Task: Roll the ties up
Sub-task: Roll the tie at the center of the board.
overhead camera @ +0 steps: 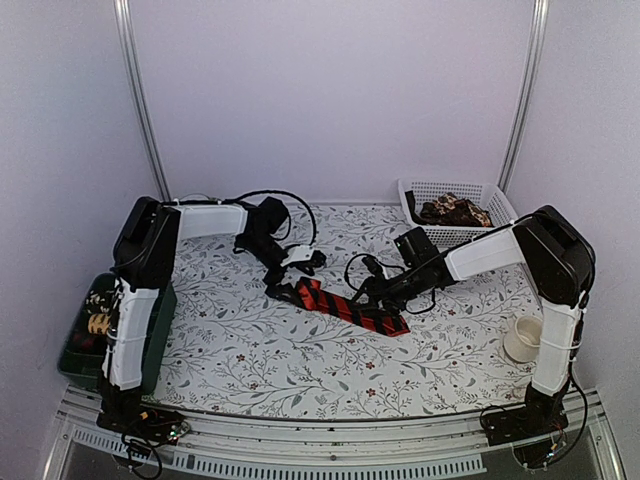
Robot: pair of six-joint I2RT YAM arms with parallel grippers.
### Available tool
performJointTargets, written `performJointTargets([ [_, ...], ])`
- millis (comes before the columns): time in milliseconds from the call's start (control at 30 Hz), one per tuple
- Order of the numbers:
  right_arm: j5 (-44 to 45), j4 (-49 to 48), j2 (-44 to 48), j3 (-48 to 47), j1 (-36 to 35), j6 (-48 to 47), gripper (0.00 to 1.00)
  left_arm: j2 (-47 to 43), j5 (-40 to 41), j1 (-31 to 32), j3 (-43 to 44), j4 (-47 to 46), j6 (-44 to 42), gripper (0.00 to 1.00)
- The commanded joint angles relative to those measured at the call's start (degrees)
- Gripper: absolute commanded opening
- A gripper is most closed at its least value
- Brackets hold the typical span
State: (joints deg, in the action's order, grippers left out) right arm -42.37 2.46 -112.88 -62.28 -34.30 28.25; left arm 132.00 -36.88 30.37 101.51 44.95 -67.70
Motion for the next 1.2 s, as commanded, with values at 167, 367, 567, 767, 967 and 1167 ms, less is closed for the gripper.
performJointTargets([
  [167, -0.51, 0.22, -2.15, -0.68, 0.51, -0.32, 0.62, -1.18, -3.02, -1.42, 3.26, 2.15, 0.39, 1.00],
  [367, -0.76, 0.42, -2.76, -1.28, 0.47, -0.30, 0.62, -2.76, -2.39, -1.38, 3.60, 4.18, -0.47, 1.00],
  [567, -1.02, 0.74, -3.17, -1.76, 0.47, -0.30, 0.62, -4.93, -1.49, -1.21, 1.98, 4.33, -0.56, 1.00],
  [767, -1.31, 0.49, -3.14, -1.80, 0.51, -0.06, 0.62, -6.57, -3.81, -1.31, 1.47, 3.43, -0.52, 1.00],
  [967, -1.57, 0.40, -2.96, -1.76, 0.47, 0.03, 0.62, -6.41, 1.26, 0.54, -0.51, 3.60, -0.65, 1.00],
  [1167, -1.80, 0.19, -2.75, -1.45, 0.47, 0.09, 0.62, -8.34, 7.79, 1.91, -6.08, -4.48, -0.21, 1.00],
])
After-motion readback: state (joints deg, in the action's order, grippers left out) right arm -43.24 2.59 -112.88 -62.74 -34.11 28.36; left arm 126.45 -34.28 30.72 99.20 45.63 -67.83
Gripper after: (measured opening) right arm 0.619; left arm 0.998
